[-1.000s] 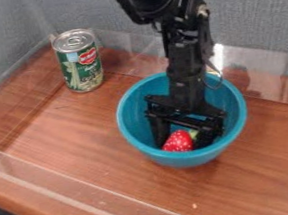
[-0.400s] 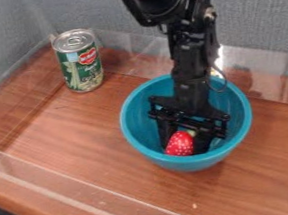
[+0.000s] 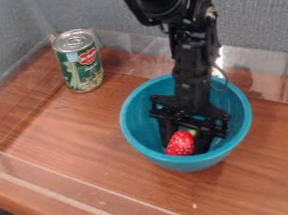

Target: Remove the strawberry from inside the blue bowl and place it on the table

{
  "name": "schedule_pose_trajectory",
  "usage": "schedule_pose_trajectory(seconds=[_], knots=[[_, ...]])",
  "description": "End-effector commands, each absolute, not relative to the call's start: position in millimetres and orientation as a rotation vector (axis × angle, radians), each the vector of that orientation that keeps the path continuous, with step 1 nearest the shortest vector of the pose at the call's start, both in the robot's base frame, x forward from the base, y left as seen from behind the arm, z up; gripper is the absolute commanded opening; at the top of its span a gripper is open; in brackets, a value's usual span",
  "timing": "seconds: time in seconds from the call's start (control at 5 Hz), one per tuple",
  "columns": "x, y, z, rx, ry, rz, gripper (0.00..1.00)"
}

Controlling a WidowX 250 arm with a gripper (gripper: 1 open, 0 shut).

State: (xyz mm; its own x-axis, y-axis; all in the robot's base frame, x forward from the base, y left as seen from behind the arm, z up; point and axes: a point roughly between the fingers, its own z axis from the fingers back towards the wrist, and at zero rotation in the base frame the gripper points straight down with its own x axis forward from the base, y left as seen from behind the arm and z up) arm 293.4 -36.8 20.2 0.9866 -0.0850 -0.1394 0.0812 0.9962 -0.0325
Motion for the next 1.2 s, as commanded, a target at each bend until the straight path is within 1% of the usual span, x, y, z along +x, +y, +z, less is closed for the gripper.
schedule_pose_trajectory(seconds=[0.0, 1.0], knots=[[294.2, -43.6, 19.0, -0.029, 0.136, -0.138, 0.0], [292.8, -48.2, 16.3, -0.031, 0.158, -0.2, 0.0]])
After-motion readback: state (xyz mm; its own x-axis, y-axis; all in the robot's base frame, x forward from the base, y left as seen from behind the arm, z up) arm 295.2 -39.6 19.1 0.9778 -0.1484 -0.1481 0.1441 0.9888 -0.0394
